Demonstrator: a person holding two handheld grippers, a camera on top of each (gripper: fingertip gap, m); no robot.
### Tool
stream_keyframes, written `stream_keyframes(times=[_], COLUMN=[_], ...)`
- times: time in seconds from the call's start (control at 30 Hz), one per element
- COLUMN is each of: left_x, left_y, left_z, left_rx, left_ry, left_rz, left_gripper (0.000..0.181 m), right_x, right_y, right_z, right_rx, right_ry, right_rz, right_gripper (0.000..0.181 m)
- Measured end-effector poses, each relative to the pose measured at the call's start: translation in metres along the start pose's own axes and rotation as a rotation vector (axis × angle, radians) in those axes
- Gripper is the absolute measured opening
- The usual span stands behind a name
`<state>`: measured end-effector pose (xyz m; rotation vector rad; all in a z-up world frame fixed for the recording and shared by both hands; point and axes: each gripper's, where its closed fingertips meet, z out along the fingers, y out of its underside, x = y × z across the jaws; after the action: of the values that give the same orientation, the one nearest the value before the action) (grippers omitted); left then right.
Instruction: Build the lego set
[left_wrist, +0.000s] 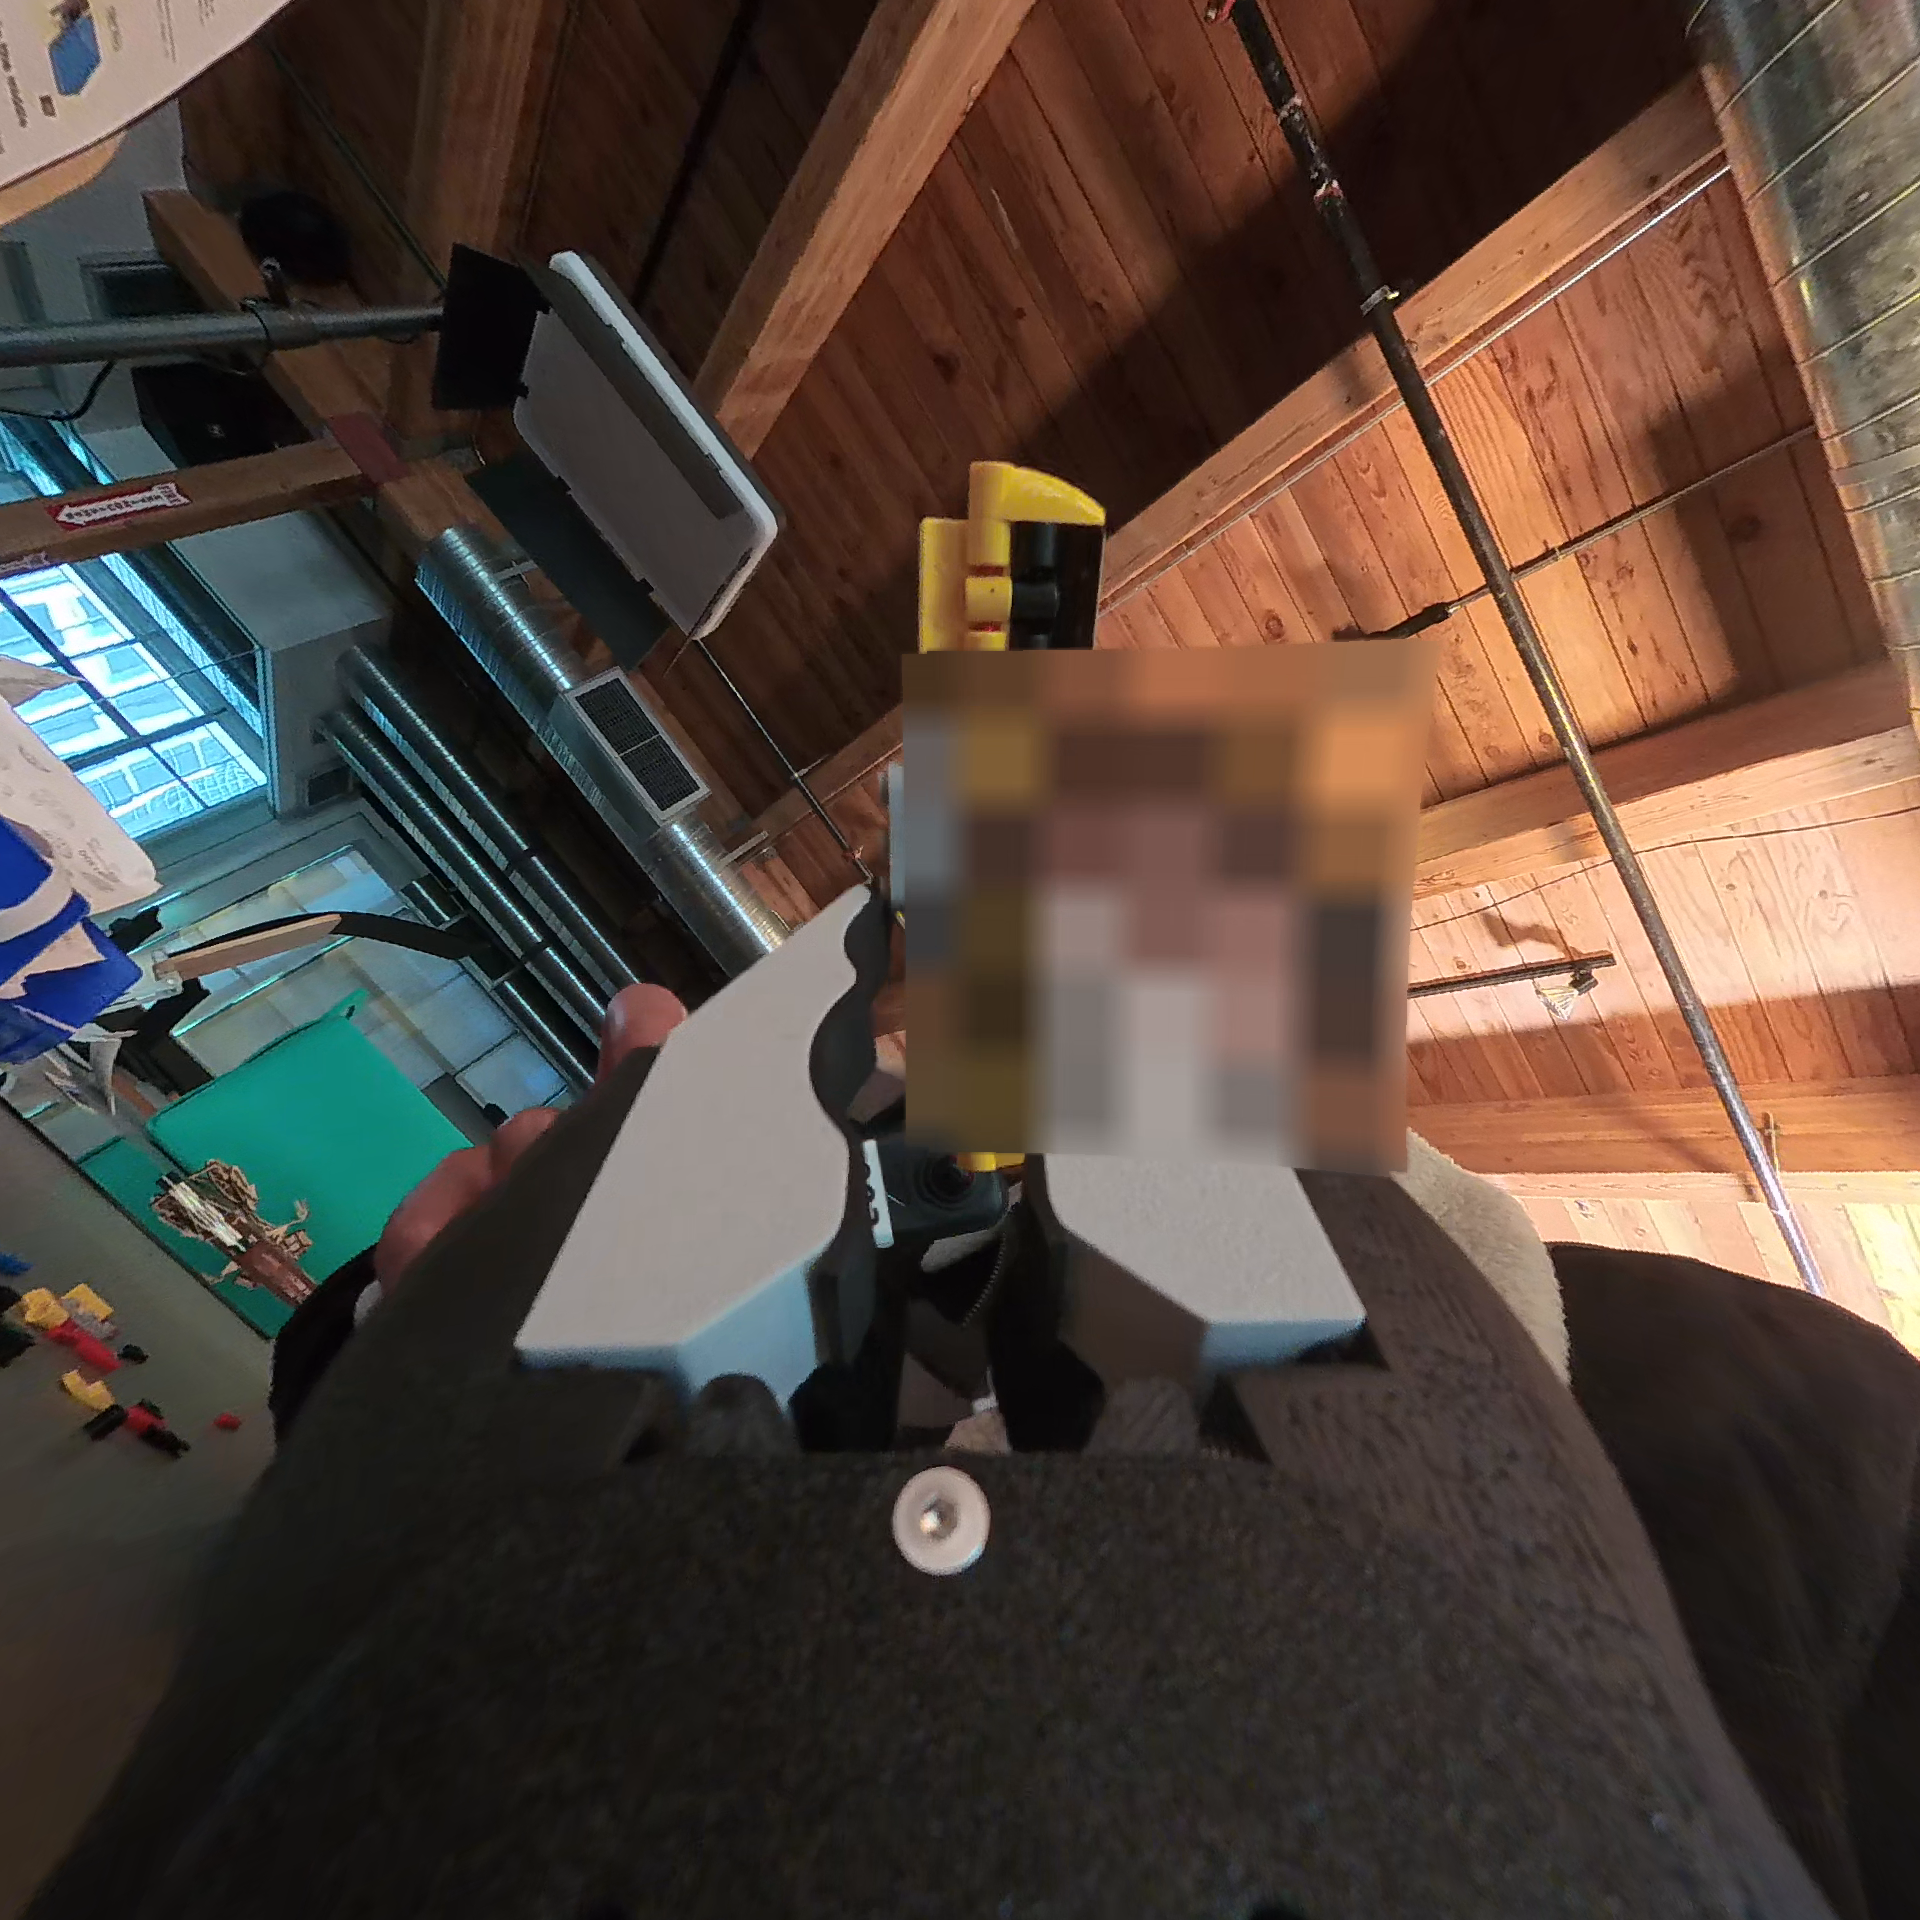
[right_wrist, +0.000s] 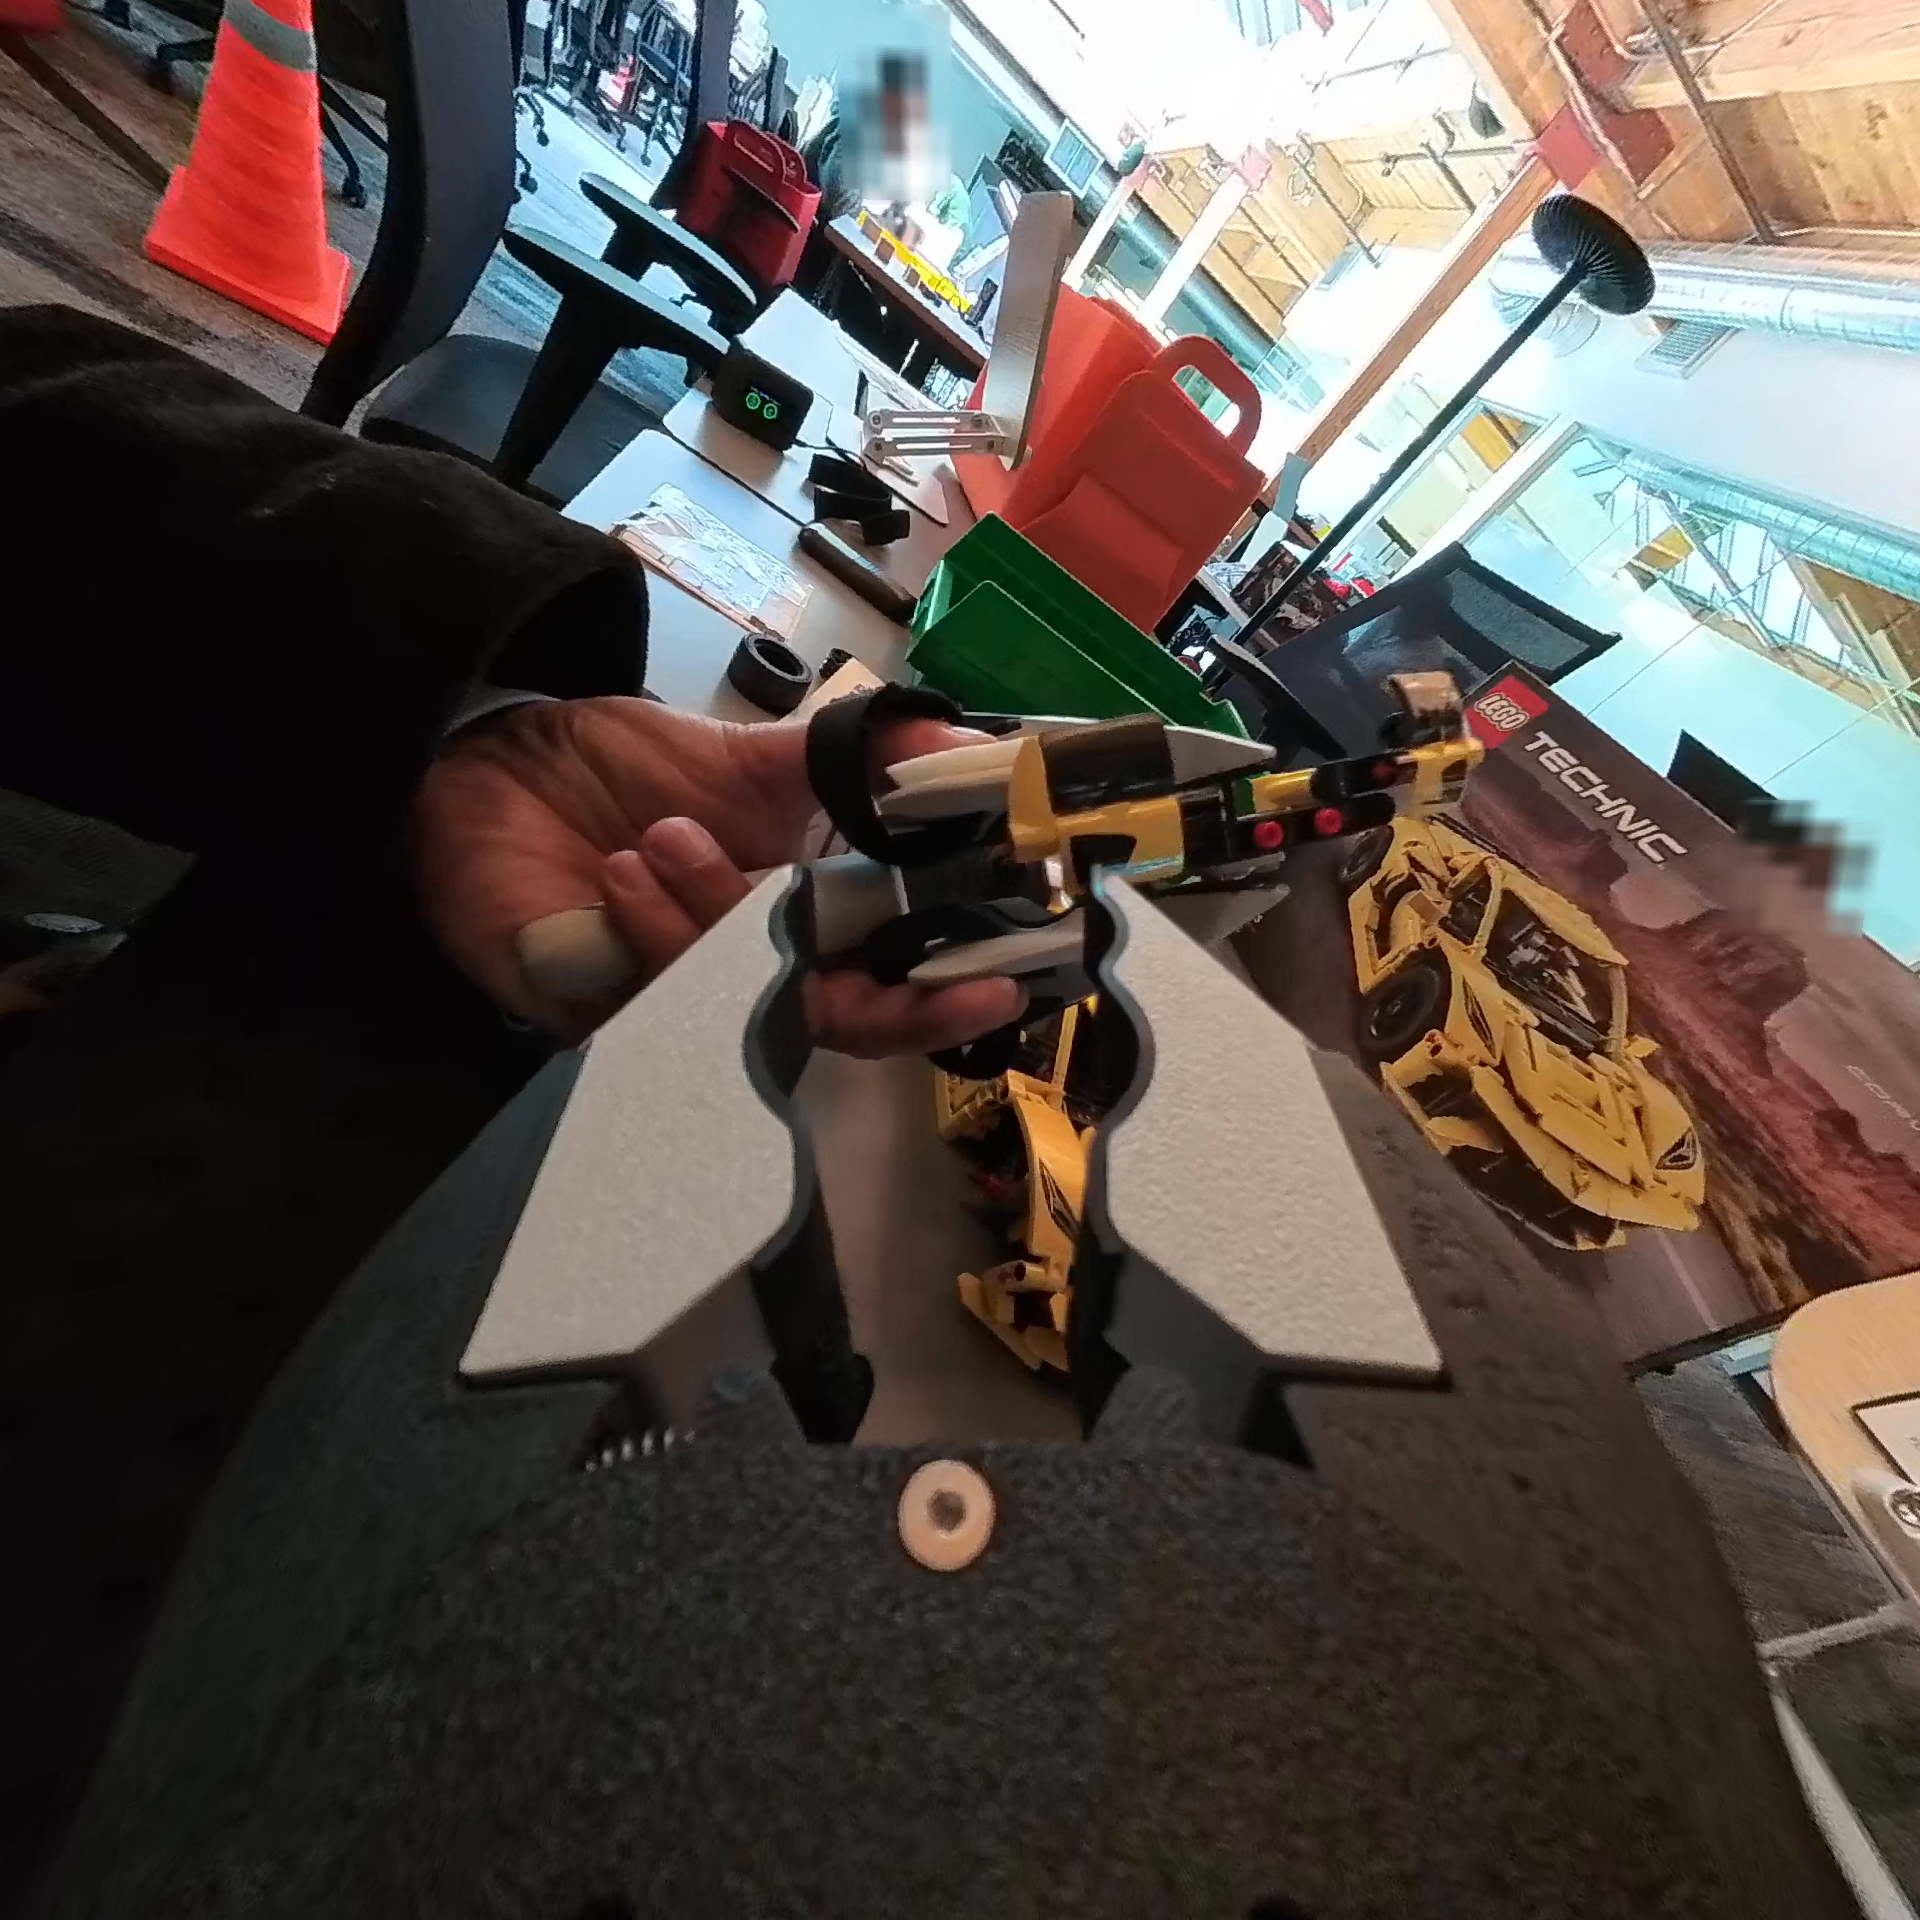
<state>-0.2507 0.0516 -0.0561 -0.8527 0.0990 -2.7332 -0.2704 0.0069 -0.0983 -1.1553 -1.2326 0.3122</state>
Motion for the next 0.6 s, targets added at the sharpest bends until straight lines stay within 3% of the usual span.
stream_keyframes(times=[0.3, 0.43, 0.6], left_x=[0.001, -0.001, -0.003], left_y=[-0.003, -0.001, -0.001], left_z=[-0.001, -0.001, -0.001], left_rx=[0.014, 0.003, 0.000], left_ry=[0.002, -0.013, -0.023], left_rz=[0.007, 0.009, 0.011], left_gripper=[0.020, 0.020, 0.020], right_x=[-0.003, 0.006, -0.011], right_y=[-0.001, -0.008, -0.003], right_z=[-0.002, -0.005, 0.000], right_rx=[0.001, 0.043, 0.021], right_ry=[-0.018, 0.032, -0.036], right_rz=[-0.002, -0.003, -0.025], right_gripper=[0.042, 0.053, 0.054])
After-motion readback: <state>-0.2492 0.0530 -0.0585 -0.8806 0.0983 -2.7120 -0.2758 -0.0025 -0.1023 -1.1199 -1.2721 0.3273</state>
